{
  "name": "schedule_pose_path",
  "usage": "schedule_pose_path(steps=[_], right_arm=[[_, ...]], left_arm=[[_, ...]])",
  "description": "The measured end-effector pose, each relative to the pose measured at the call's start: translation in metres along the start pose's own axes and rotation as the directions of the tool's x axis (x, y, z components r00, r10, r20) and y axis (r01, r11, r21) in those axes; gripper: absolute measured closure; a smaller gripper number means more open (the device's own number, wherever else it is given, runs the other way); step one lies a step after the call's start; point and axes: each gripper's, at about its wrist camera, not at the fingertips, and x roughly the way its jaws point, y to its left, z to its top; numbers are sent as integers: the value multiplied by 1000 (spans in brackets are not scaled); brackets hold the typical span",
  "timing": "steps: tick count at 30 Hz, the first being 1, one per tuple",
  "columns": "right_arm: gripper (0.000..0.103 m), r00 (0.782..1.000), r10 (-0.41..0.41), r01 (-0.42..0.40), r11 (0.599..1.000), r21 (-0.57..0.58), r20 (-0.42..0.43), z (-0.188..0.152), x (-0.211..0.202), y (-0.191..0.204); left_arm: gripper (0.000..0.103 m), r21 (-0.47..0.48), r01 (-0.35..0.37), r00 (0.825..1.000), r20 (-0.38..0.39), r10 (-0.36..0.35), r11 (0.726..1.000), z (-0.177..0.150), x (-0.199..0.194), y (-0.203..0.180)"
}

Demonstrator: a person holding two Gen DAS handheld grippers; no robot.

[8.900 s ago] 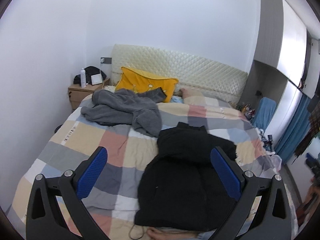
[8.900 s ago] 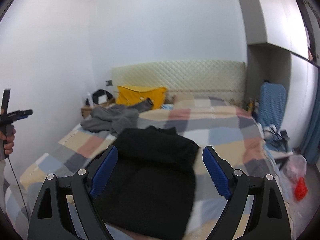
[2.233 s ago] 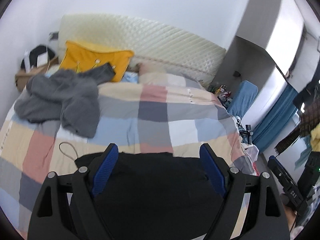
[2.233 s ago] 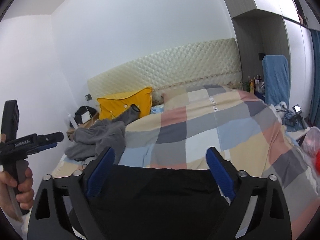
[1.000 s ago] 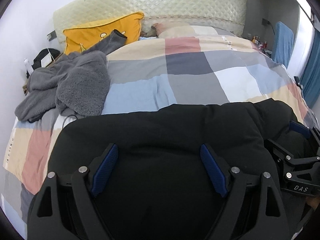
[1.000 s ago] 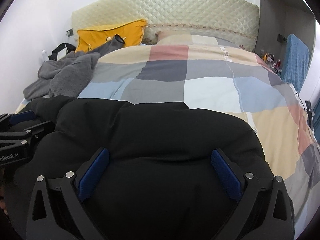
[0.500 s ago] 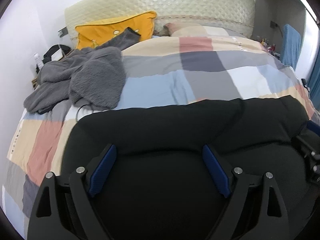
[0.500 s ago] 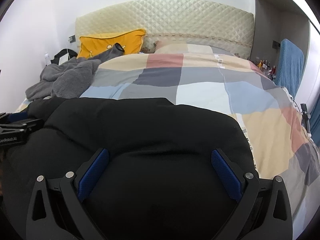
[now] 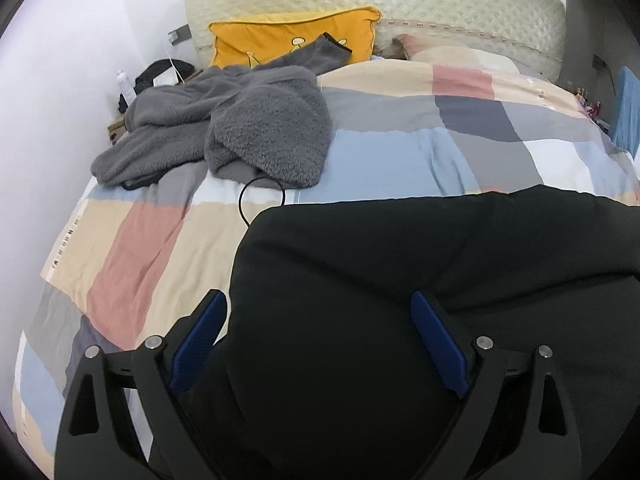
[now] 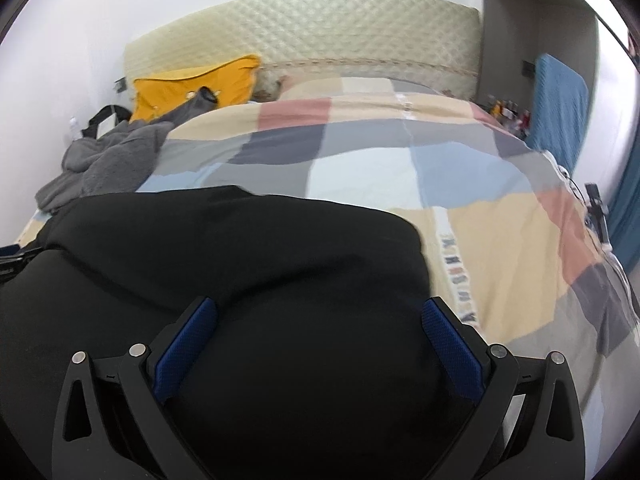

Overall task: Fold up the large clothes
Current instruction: 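Press the folded jacket flat with both open tools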

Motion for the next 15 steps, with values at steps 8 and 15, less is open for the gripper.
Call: schedule_pose_path(steps=[8, 15], right_arm=[[1, 998, -54, 59, 991, 117, -40, -18, -7, -50], [1, 995, -97, 98, 986, 135, -15, -12, -33, -60]], left_arm=[[7, 20, -51, 999, 5, 51, 998, -3, 3, 12], [7, 0, -76, 997, 29, 76, 997, 1, -20, 27]])
